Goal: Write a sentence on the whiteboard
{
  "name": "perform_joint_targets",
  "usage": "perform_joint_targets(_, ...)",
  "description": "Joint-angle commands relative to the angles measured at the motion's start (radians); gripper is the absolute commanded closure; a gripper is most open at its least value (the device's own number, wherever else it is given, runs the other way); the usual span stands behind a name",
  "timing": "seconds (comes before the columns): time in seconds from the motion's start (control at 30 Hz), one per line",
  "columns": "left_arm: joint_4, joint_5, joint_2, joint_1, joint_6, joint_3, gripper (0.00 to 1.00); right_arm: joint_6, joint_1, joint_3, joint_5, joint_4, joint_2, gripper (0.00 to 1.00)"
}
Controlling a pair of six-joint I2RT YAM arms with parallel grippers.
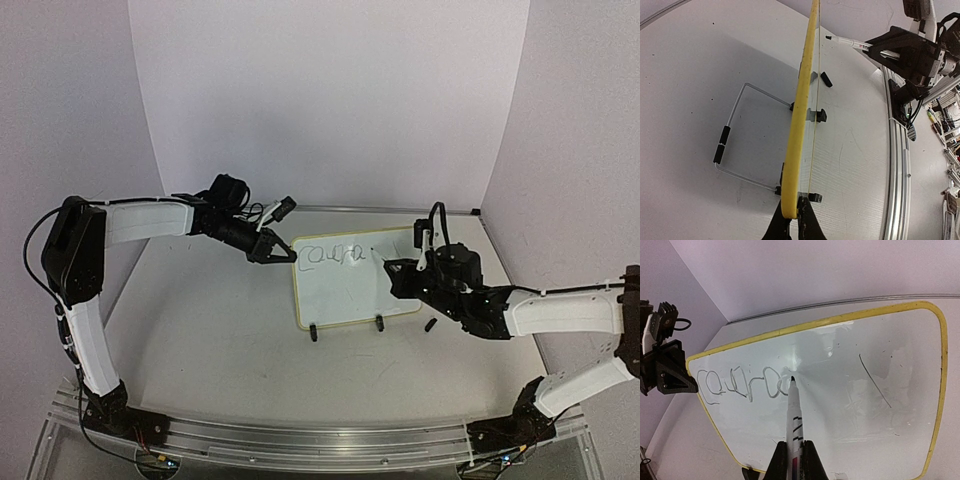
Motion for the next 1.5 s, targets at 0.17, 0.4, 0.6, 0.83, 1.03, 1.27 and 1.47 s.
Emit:
perform_joint_targets(0.17, -0.022, -0.106, -0.016, -0.006, 0.087, 0.008, 1.00, -0.026, -0.008, 0.046, 0.032, 0.014, 0.033, 1.00)
perform_joint_targets(0.4, -0.021, -0.105, -0.016, -0.007, 0.089, 0.008, 1.00, -0.040, -0.017, 0.073, 0.054, 0.019, 0.066, 1.00)
perform_joint_targets(0.6, -0.022, -0.107, -0.015, -0.007, 0.091, 0.006, 1.00, -0.073, -0.017, 0.096, 0.059, 0.021, 0.080, 1.00)
perform_joint_targets(0.83, -0.022, -0.108, -0.013, -0.006, 0.091, 0.008, 1.00, -0.088, -0.017, 0.103, -0.026, 0.014, 0.109, 1.00)
perform_joint_targets(1.03, -0.023, -0.108, -0.011, -0.007, 0.091, 0.008, 1.00, -0.038, -0.016, 0.036, -0.022, 0.012, 0.089, 1.00)
perform_joint_targets(1.27, -0.023, -0.107, -0.010, -0.008, 0.090, 0.009, 1.00, -0.002, -0.011, -0.015, 0.016, 0.006, 0.065, 1.00)
perform_joint_targets(1.47, -0.023, -0.107, -0.012, -0.008, 0.090, 0.009, 1.00, -0.021, -0.011, 0.015, 0.071, -0.002, 0.049, 1.00)
